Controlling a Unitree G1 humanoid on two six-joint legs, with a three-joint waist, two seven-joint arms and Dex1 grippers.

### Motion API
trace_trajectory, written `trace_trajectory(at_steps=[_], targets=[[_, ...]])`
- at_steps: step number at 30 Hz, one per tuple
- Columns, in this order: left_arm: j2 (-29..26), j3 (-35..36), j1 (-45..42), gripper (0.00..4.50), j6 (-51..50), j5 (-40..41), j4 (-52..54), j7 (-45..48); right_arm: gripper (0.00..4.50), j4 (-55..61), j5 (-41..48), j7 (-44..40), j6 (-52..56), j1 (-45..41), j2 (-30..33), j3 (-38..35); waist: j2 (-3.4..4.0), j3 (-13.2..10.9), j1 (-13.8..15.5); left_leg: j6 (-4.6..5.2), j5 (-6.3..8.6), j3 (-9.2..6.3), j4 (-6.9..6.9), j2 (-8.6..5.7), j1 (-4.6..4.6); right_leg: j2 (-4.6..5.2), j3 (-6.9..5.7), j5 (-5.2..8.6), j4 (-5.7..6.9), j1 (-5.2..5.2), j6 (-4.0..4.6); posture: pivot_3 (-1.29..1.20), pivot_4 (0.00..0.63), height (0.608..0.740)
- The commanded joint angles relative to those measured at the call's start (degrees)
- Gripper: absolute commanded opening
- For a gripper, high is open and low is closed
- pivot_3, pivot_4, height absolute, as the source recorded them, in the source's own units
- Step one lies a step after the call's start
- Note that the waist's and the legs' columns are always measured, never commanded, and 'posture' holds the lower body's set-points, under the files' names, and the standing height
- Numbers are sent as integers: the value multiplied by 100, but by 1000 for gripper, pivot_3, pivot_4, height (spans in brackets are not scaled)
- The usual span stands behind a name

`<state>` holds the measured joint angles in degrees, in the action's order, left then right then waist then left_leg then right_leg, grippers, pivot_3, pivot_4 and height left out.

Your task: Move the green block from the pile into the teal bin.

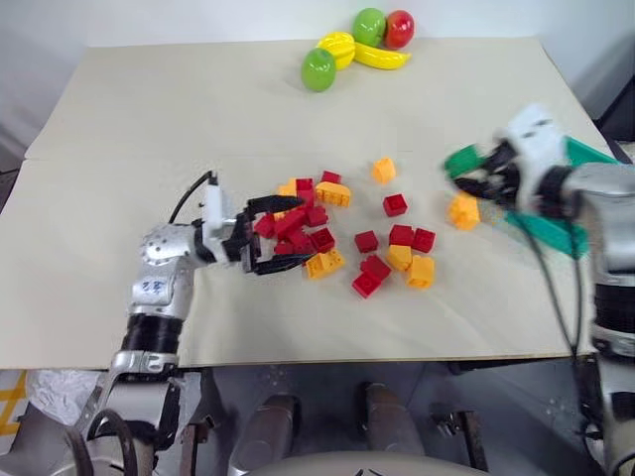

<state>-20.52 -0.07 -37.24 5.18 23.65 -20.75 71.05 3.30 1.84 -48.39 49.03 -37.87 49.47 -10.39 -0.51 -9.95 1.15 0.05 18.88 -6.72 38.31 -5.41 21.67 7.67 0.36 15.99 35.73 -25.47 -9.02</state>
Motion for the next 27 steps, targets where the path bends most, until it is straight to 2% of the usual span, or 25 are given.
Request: trace_trajectory(at_steps=[1, 5, 10, 14, 18, 22, 27], targets=[[265, -186, -653, 4500, 284, -425, -666, -288, 1777, -281, -187, 477, -198, 267, 536, -603, 0, 0, -28, 0, 0, 9, -4, 0, -4, -5, 1, -2, -2, 0, 4, 0, 150, 740], [573, -259, -1271, 4500, 479, -709, -1433, -495, 1777, -974, -219, 783, -620, 284, 771, -655, -1, -1, -109, 0, 0, 37, -5, 1, -18, -7, 14, -3, -1, 1, 6, 0, 150, 740], [906, -433, -2053, 4500, 612, -1223, -2378, -947, 1777, -2558, -269, 1221, -1515, -417, 467, -309, -4, -3, -152, 1, -1, 86, -7, 7, -35, -7, 29, -4, -2, 1, 5, 0, 150, 740], [931, -412, -2232, 4500, 564, -1358, -2602, -1114, 3079, -3135, -244, 1340, -1886, -715, 403, -188, -4, -3, -136, 1, -1, 97, -14, 13, -37, -7, 31, -4, -2, 0, 4, 0, 150, 740], [845, -378, -2175, 4500, 317, -1374, -2470, -1209, 4460, -3028, -154, 1207, -1905, -656, 479, -140, -4, -3, -126, 4, 1, 91, -18, 16, -29, -2, 27, -7, 3, -3, -2, 0, 150, 740], [678, -215, -1896, 4500, -243, -1103, -1989, -1085, 4460, -2295, 45, 790, -1602, -310, 655, -182, -4, -2, -122, 7, 3, 83, -15, 16, -22, -2, 24, -10, -6, -3, -7, 0, 150, 740], [178, 51, -1265, 4500, -1281, -548, -943, -648, 4460, -985, 817, -252, -1184, 311, 696, -151, -2, -2, -158, 7, 3, 50, -14, 21, -21, -5, 24, -10, -5, -4, -7, 0, 150, 740]])
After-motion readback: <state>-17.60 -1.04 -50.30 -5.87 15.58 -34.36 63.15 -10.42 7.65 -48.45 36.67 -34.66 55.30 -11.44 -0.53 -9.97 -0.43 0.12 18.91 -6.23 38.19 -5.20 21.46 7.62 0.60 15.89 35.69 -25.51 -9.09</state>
